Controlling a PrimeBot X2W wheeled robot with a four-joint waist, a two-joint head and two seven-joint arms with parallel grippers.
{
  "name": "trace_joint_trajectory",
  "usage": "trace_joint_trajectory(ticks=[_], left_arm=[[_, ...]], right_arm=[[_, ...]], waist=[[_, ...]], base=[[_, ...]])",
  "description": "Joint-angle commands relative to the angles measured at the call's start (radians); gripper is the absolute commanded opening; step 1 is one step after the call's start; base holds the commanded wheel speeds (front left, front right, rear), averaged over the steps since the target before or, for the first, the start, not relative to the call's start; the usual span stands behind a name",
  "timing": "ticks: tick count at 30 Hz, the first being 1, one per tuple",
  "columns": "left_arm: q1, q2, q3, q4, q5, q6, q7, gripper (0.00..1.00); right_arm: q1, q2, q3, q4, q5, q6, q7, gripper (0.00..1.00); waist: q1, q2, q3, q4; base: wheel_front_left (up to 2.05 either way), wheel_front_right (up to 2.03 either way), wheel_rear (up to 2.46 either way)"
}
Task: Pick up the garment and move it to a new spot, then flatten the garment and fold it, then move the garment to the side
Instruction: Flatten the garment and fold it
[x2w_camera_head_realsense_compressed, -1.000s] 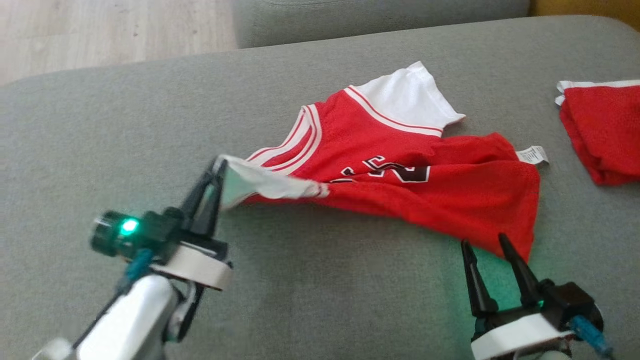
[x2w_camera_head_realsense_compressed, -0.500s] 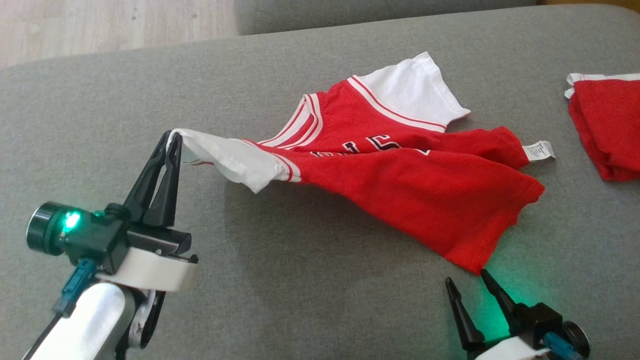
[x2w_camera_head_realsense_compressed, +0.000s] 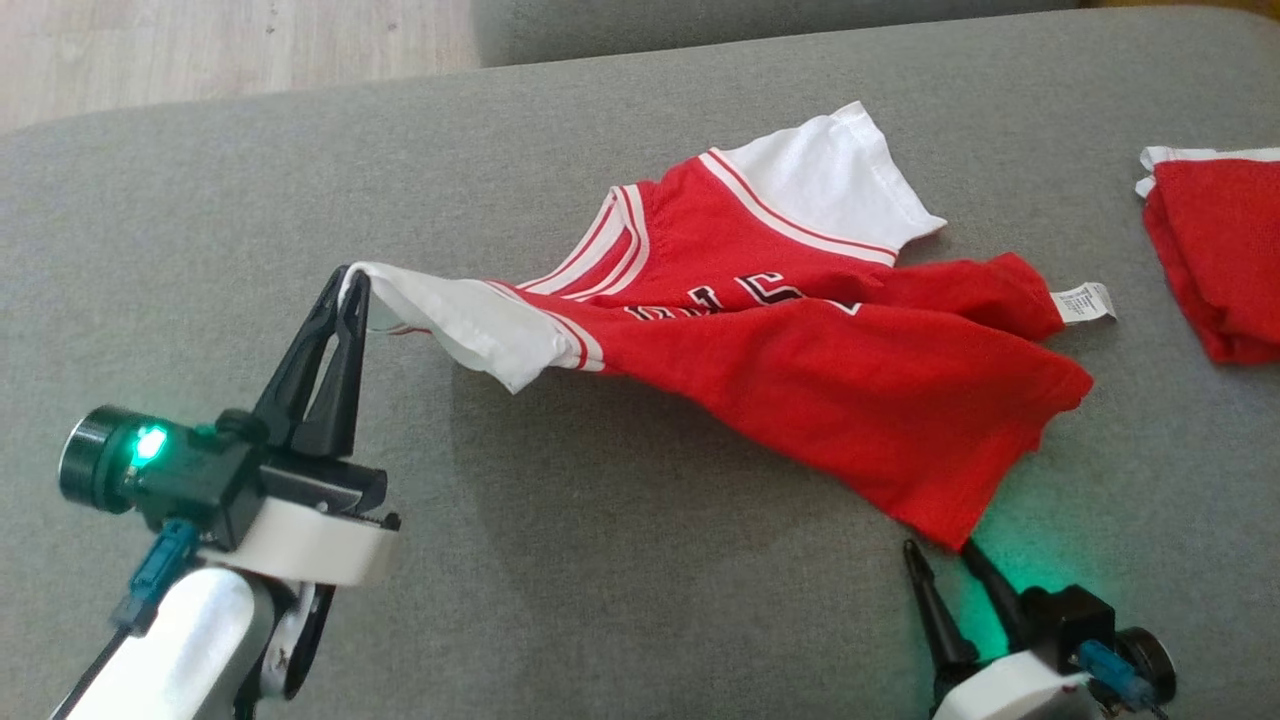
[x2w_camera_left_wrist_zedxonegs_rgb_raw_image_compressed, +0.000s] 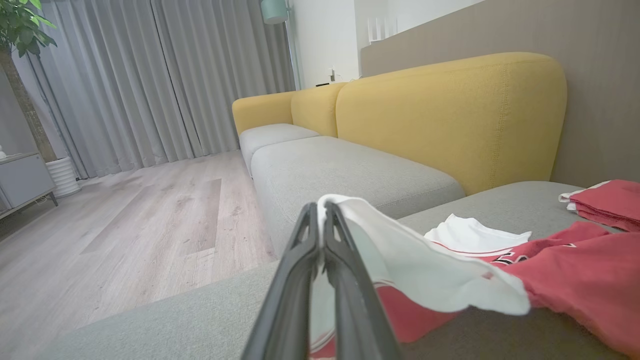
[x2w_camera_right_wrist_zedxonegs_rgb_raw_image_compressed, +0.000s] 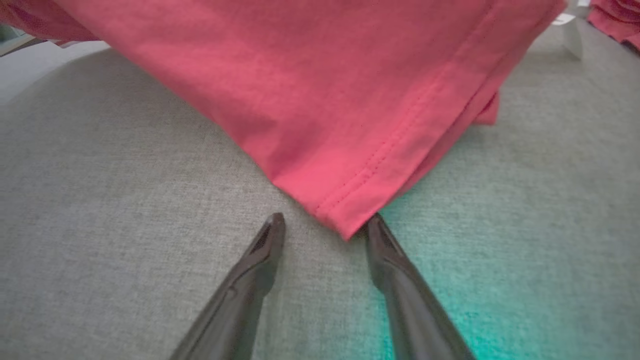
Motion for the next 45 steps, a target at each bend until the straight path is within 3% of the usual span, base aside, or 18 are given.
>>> trace_joint_trajectory(ticks=[1,8,17,22,29,34,39,45], left_arm=[[-0.052,0.029,0.047,-0.022,0.002,0.000,0.002,0.00],[-0.054,0.031,0.051,-0.014,-0.002,-0.004,-0.017,0.00],[-0.106,0.074,0.080,-0.035,-0.013,-0.047,-0.033,0.00],[-0.199,0.094,0.097,-0.058,-0.029,-0.100,-0.018,0.00],[-0.415,0.106,0.132,-0.075,-0.086,-0.204,0.039,0.00],[-0.602,0.071,0.127,0.015,-0.135,-0.279,0.100,0.00],[-0.762,0.017,0.084,0.216,-0.155,-0.344,0.159,0.00],[-0.968,-0.042,0.013,0.440,-0.103,-0.384,0.162,0.00]], right_arm=[[-0.016,-0.004,0.029,-0.007,0.007,-0.001,-0.004,0.00],[-0.017,-0.022,-0.002,-0.081,-0.006,-0.001,-0.004,0.00],[-0.020,-0.062,-0.132,-0.403,0.037,-0.001,-0.004,0.00],[-0.073,-0.129,-0.212,-0.526,0.066,-0.001,0.006,0.00],[-0.269,-0.244,-0.270,-0.642,0.133,-0.001,0.132,0.00],[-0.471,-0.308,-0.219,-0.562,0.172,-0.001,0.194,0.00],[-0.683,-0.320,-0.111,-0.340,0.261,-0.001,0.255,0.00],[-0.934,-0.321,-0.029,-0.104,0.323,-0.001,0.253,0.00]], waist=[[0.0000,0.0000,-0.002,0.003],[0.0000,0.0000,-0.022,0.001],[0.0000,0.0000,-0.109,-0.007],[0.0000,0.0000,-0.158,0.000],[0.0000,0.0000,-0.197,-0.002],[0.0000,0.0000,-0.196,-0.002],[0.0000,0.0000,-0.156,0.009],[0.0000,0.0000,-0.009,0.040]], base=[[0.00,0.00,0.00],[0.00,0.00,0.00],[0.00,0.00,0.00],[0.00,0.00,0.00],[0.00,0.00,0.00],[0.00,0.00,0.00],[0.00,0.00,0.00],[0.00,0.00,0.00]])
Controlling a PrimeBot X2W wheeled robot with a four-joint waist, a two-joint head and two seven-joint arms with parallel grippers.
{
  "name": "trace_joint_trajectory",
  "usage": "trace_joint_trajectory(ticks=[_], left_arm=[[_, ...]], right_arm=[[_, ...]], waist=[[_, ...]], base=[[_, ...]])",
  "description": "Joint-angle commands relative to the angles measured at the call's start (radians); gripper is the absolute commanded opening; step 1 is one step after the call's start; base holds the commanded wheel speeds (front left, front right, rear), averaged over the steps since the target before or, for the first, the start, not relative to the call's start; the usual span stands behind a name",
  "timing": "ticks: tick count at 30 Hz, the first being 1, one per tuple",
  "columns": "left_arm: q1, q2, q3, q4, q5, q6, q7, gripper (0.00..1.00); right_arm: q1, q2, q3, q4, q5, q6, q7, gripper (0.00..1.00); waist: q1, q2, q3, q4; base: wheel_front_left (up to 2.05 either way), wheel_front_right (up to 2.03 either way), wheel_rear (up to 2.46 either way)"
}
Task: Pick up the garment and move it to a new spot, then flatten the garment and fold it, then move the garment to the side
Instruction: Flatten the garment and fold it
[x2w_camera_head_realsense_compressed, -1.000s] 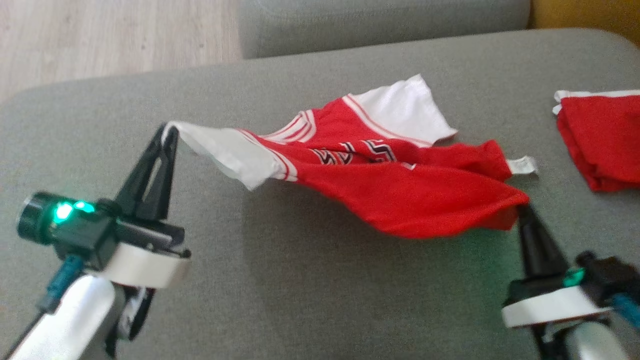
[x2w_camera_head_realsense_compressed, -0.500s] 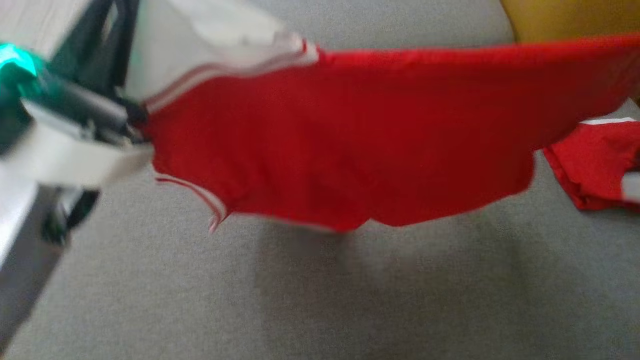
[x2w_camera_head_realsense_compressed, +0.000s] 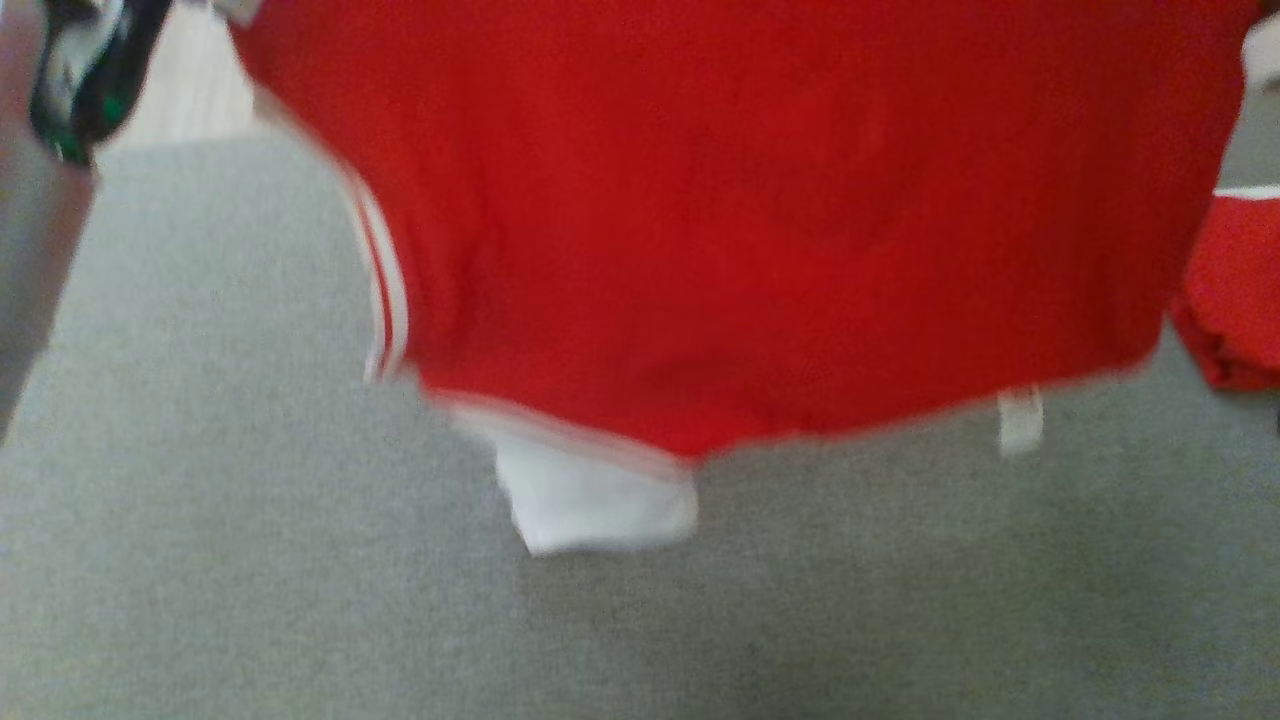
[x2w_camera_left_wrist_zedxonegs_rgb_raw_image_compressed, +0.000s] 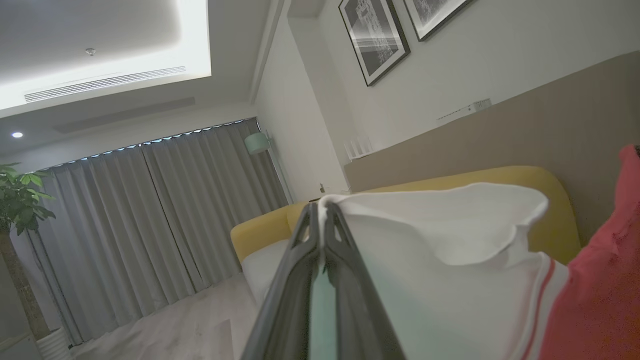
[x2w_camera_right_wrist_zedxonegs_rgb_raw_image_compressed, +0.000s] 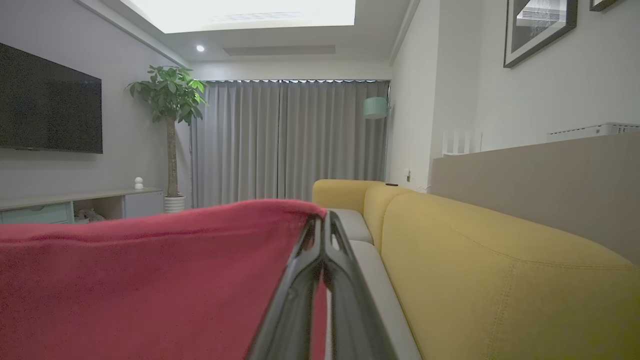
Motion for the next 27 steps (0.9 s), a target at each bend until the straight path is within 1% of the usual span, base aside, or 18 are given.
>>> trace_joint_trajectory(ticks=[1,2,3,8,10,13,17,22,25,27], left_arm=[[-0.158,0.008,0.015,0.068,0.049,-0.010,-0.032,0.00],[-0.194,-0.004,0.009,0.100,0.065,-0.011,-0.052,0.00],[-0.194,-0.004,0.009,0.100,0.065,-0.011,-0.052,0.00],[-0.359,-0.056,0.006,0.234,0.145,0.001,-0.197,0.00],[-0.396,-0.078,0.004,0.274,0.154,-0.001,-0.238,0.00],[-0.402,-0.100,-0.003,0.310,0.143,-0.008,-0.272,0.00],[-0.327,-0.097,-0.026,0.307,0.123,-0.016,-0.300,0.00],[-0.139,-0.074,-0.043,0.242,0.096,-0.019,-0.317,0.00],[0.000,-0.053,-0.049,0.176,0.094,-0.017,-0.320,0.00],[0.099,-0.032,-0.043,0.112,0.093,-0.004,-0.321,0.00]], right_arm=[[-0.134,-0.010,0.040,0.048,0.006,-0.001,-0.028,0.00],[-0.171,-0.010,0.053,0.075,0.001,-0.001,-0.042,0.00],[-0.171,-0.010,0.053,0.075,0.001,-0.001,-0.042,0.00],[-0.342,-0.026,0.093,0.198,-0.064,-0.001,-0.158,0.00],[-0.385,-0.040,0.101,0.235,-0.080,-0.001,-0.195,0.00],[-0.403,-0.070,0.114,0.274,-0.084,-0.001,-0.225,0.00],[-0.364,-0.103,0.126,0.308,-0.064,-0.001,-0.248,0.00],[-0.249,-0.124,0.102,0.334,-0.026,-0.001,-0.260,0.00],[-0.158,-0.126,0.067,0.302,-0.016,-0.001,-0.261,0.00],[-0.085,-0.122,0.039,0.264,-0.017,-0.001,-0.261,0.00]], waist=[[-0.0002,0.0000,0.122,0.029],[-0.0002,0.0000,0.143,0.032],[-0.0002,0.0000,0.143,0.032],[-0.0002,0.0000,0.217,0.038],[-0.0002,0.0000,0.239,0.048],[-0.0002,0.0000,0.273,0.068],[-0.0002,0.0000,0.313,0.091],[-0.0002,0.0000,0.325,0.112],[-0.0002,0.0000,0.308,0.114],[-0.0002,0.0000,0.289,0.108]], base=[[0.00,0.00,0.00],[0.00,0.00,0.00],[0.00,0.00,0.00],[0.00,0.00,0.00],[0.00,0.00,0.00],[0.00,0.00,0.00],[0.00,0.00,0.00],[0.00,0.00,0.00],[0.00,0.00,0.00],[0.00,0.00,0.00]])
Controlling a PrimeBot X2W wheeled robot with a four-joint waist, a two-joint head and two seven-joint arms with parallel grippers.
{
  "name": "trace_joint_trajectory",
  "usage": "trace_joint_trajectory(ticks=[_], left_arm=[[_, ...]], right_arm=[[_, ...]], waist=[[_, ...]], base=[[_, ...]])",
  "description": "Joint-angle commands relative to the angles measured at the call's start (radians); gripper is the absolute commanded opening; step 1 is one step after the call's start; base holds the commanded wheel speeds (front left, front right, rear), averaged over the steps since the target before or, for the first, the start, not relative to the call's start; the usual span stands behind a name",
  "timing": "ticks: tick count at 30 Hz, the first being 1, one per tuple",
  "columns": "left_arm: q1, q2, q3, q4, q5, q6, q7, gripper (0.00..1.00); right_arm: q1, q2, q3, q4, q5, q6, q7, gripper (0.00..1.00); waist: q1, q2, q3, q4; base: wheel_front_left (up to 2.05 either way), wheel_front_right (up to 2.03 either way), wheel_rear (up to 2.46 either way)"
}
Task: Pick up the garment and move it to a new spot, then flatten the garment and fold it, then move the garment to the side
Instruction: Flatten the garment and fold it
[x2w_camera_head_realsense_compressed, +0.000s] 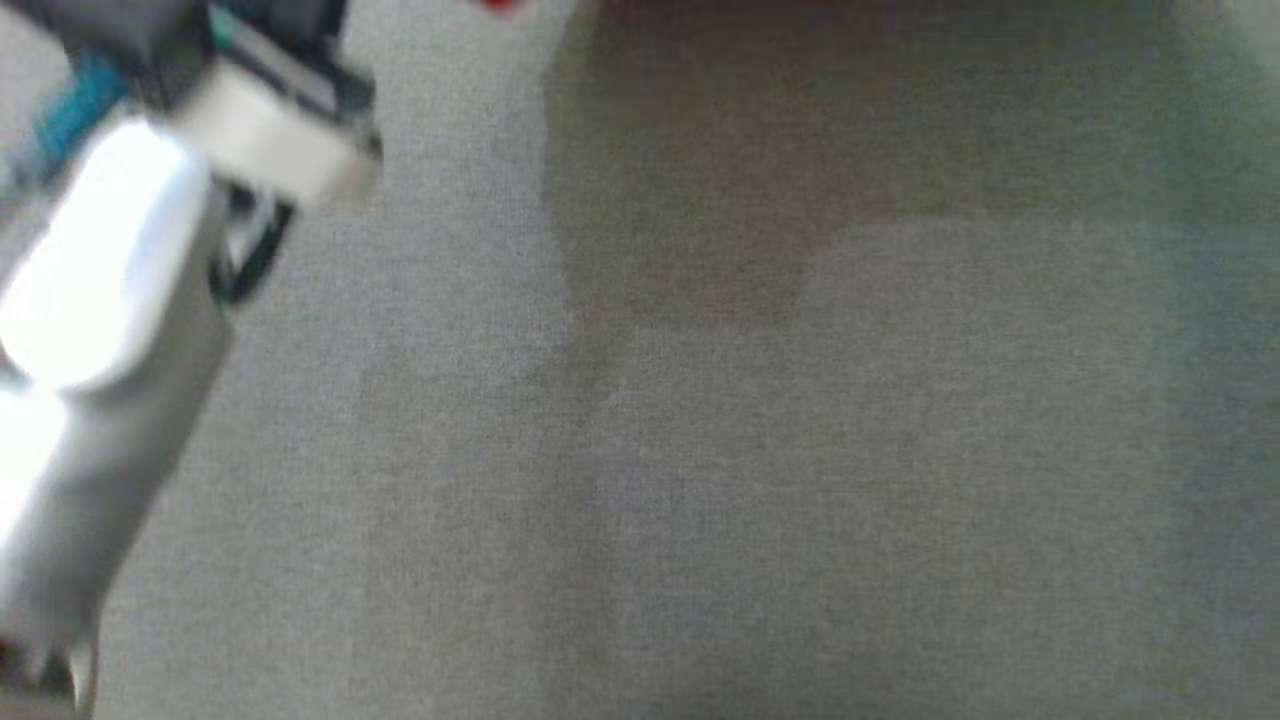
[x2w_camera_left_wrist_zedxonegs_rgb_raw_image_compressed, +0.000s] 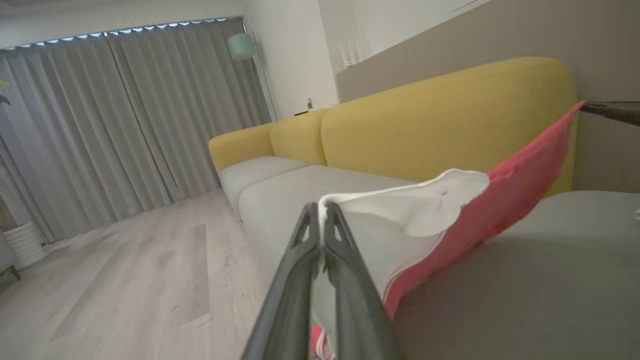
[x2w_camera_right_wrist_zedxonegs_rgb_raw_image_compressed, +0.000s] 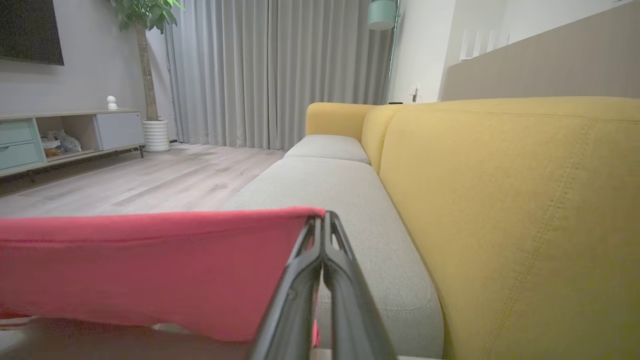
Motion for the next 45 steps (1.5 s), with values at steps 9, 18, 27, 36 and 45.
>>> trace_joint_trajectory(ticks=[9,18,27,36,45], left_arm=[[0.507,0.173,0.040,-0.317,-0.054,0.158,-0.004,0.00],[0.833,0.206,-0.024,-0.535,-0.052,0.331,0.042,0.00],[0.863,0.210,-0.042,-0.592,-0.057,0.353,0.076,0.00],[0.655,0.157,-0.046,-0.430,-0.032,0.255,0.073,0.00],[0.371,0.075,-0.069,-0.206,0.055,0.153,0.038,0.00]], right_arm=[[0.393,0.064,-0.114,-0.202,-0.031,-0.001,-0.009,0.00],[0.757,0.133,-0.249,-0.349,-0.044,-0.001,-0.009,0.00],[0.880,0.178,-0.282,-0.422,-0.069,-0.001,-0.008,0.00],[0.777,0.188,-0.244,-0.346,-0.067,-0.001,0.023,0.00],[0.628,0.183,-0.229,-0.262,-0.089,-0.001,0.033,0.00]], waist=[[0.0001,0.0000,-0.133,-0.065],[0.0001,0.0000,-0.180,-0.073],[0.0001,0.0000,-0.161,-0.071],[0.0001,0.0000,-0.117,-0.057],[0.0001,0.0000,-0.044,-0.051]], base=[[0.00,0.00,0.00],[0.00,0.00,0.00],[0.00,0.00,0.00],[0.00,0.00,0.00],[0.00,0.00,0.00]])
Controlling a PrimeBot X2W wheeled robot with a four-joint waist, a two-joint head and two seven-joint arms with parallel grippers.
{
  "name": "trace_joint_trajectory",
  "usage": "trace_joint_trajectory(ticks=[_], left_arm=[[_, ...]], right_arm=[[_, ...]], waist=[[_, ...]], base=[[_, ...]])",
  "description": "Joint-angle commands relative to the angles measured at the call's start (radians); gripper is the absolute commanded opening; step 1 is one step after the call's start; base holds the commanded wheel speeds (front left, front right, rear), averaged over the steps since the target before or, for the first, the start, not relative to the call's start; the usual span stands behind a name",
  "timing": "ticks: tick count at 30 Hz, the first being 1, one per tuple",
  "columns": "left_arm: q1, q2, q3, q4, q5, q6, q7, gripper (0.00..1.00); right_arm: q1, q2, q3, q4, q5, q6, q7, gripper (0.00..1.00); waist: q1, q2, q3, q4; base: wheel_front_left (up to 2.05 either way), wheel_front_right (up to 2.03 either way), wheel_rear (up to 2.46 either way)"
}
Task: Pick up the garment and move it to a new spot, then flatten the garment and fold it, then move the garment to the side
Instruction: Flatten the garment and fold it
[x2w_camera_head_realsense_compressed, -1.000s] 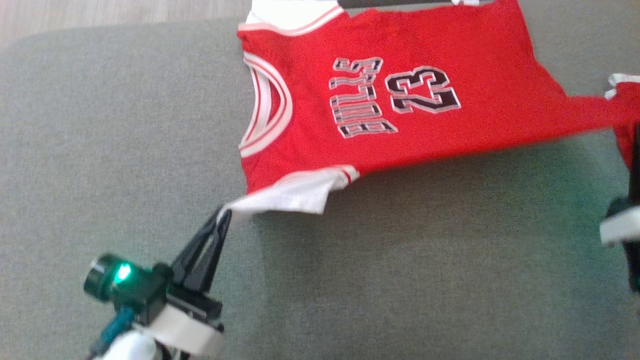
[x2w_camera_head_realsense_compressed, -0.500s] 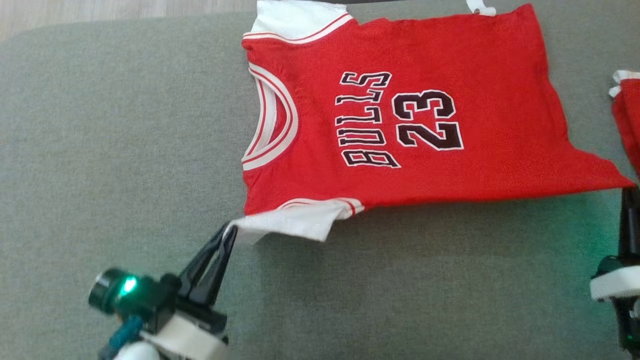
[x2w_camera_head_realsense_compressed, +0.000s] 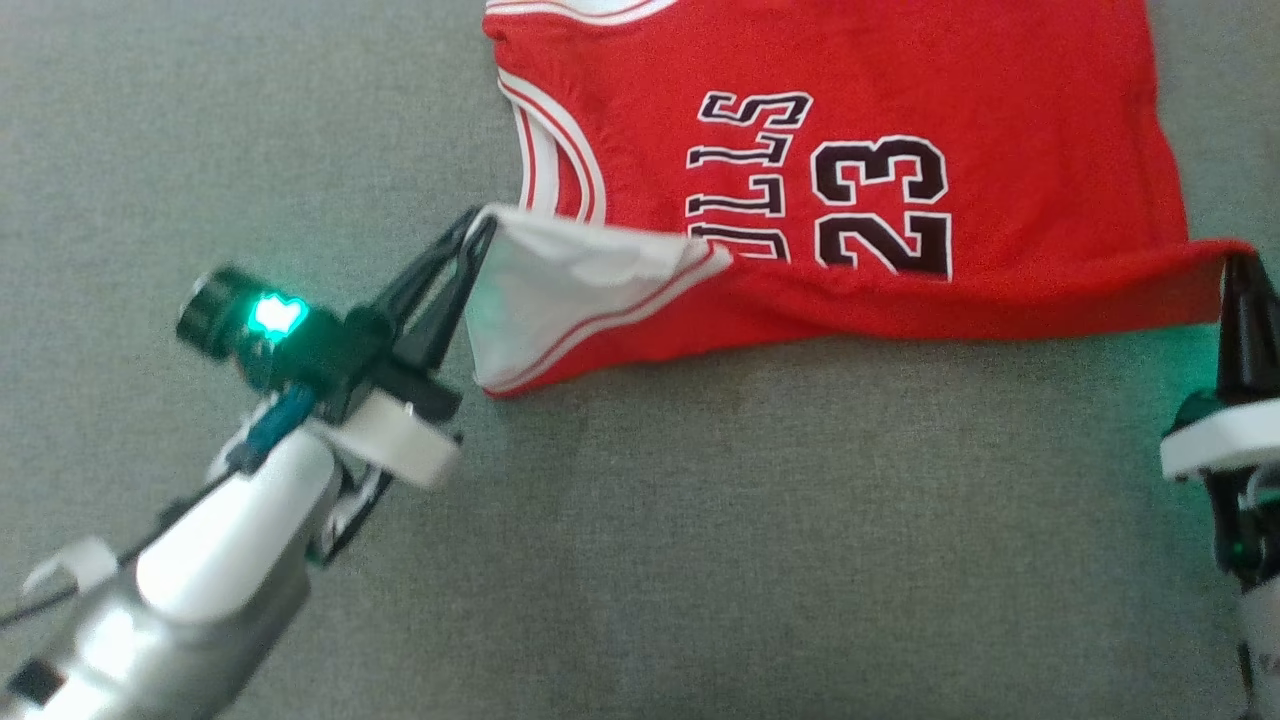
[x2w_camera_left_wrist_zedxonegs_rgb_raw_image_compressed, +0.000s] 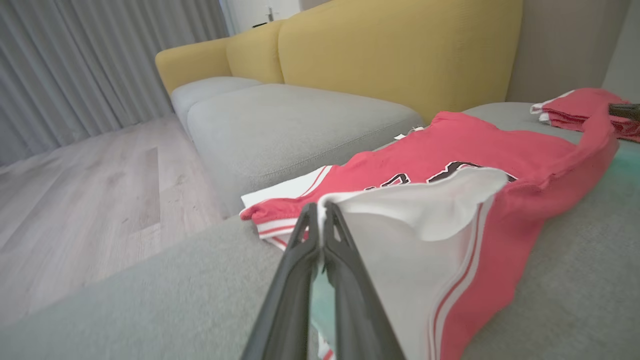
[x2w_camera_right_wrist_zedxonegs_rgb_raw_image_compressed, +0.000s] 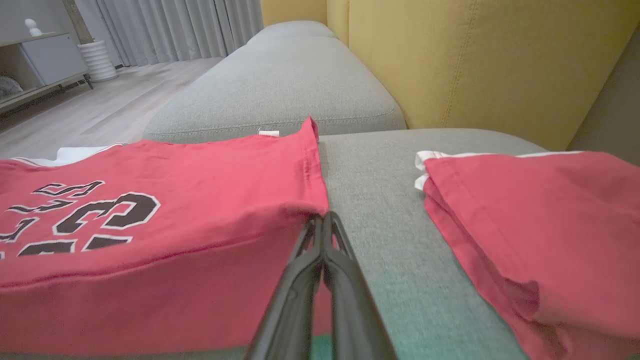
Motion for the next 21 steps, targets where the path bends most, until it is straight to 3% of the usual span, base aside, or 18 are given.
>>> trace_joint_trajectory(ticks=[1,10,16,17,18,19,21], left_arm=[[-0.079,0.020,0.028,0.005,0.023,-0.015,-0.010,0.00],[-0.296,-0.019,-0.005,0.181,0.097,-0.094,-0.024,0.00],[-0.367,-0.052,-0.011,0.281,0.128,-0.092,-0.040,0.00],[-0.372,-0.060,-0.010,0.296,0.132,-0.086,-0.042,0.09],[-0.373,-0.069,-0.006,0.311,0.131,-0.076,-0.044,0.49],[-0.369,-0.080,0.002,0.325,0.125,-0.064,-0.046,1.00],[-0.363,-0.090,0.009,0.337,0.122,-0.052,-0.048,1.00]], right_arm=[[-0.034,-0.029,0.010,-0.013,-0.011,-0.001,-0.001,0.00],[-0.188,-0.035,0.025,0.074,-0.043,-0.001,0.000,0.00],[-0.263,-0.030,0.058,0.143,-0.048,-0.001,-0.013,0.00],[-0.270,-0.029,0.060,0.154,-0.048,-0.001,-0.016,0.02],[-0.275,-0.027,0.062,0.164,-0.049,-0.001,-0.019,0.73],[-0.278,-0.024,0.072,0.170,-0.049,-0.001,-0.023,1.00],[-0.278,-0.022,0.084,0.173,-0.046,-0.001,-0.026,1.00]], waist=[[-0.0002,0.0000,0.020,0.000],[-0.0002,0.0000,0.078,-0.015],[-0.0002,0.0000,0.102,-0.016],[-0.0002,0.0000,0.103,-0.015],[-0.0002,0.0000,0.103,-0.014],[-0.0002,0.0000,0.101,-0.012],[-0.0002,0.0000,0.097,-0.012]], base=[[0.00,0.00,0.00],[0.00,0.00,0.00],[0.00,0.00,0.00],[0.00,0.00,0.00],[0.00,0.00,0.00],[0.00,0.00,0.00],[0.00,0.00,0.00]])
